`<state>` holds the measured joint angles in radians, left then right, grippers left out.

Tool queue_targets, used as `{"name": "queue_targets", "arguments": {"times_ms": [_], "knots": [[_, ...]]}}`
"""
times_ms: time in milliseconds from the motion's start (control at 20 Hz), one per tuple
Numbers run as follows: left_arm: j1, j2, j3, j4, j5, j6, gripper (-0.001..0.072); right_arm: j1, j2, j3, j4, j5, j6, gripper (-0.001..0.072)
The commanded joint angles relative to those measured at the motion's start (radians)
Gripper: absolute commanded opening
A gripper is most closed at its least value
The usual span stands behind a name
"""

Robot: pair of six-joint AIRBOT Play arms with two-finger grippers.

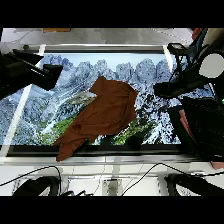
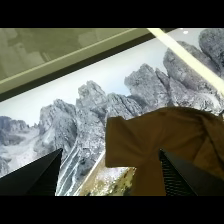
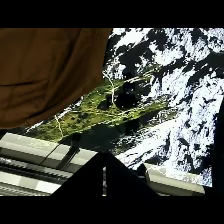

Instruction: Fold the clothes and pants, and hang the long-sleeved shirts on hangers.

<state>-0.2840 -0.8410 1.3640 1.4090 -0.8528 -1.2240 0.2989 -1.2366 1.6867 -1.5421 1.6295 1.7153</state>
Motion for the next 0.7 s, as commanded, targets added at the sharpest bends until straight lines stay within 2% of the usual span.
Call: {"name": "queue_targets", "arguments": {"times_ms": [0,650], "knots": [[0.001,0.0,0.0,0.001,0.001,0.0,0.0703,0.001,-0.001,-0.001,0.0,0.0,0.0,0.0015],[0.0,0.001,-0.003,0.001,0.001,0.0,0.0702,0.001,0.0,-0.002,0.001,-0.018,0.0,0.0015]]}}
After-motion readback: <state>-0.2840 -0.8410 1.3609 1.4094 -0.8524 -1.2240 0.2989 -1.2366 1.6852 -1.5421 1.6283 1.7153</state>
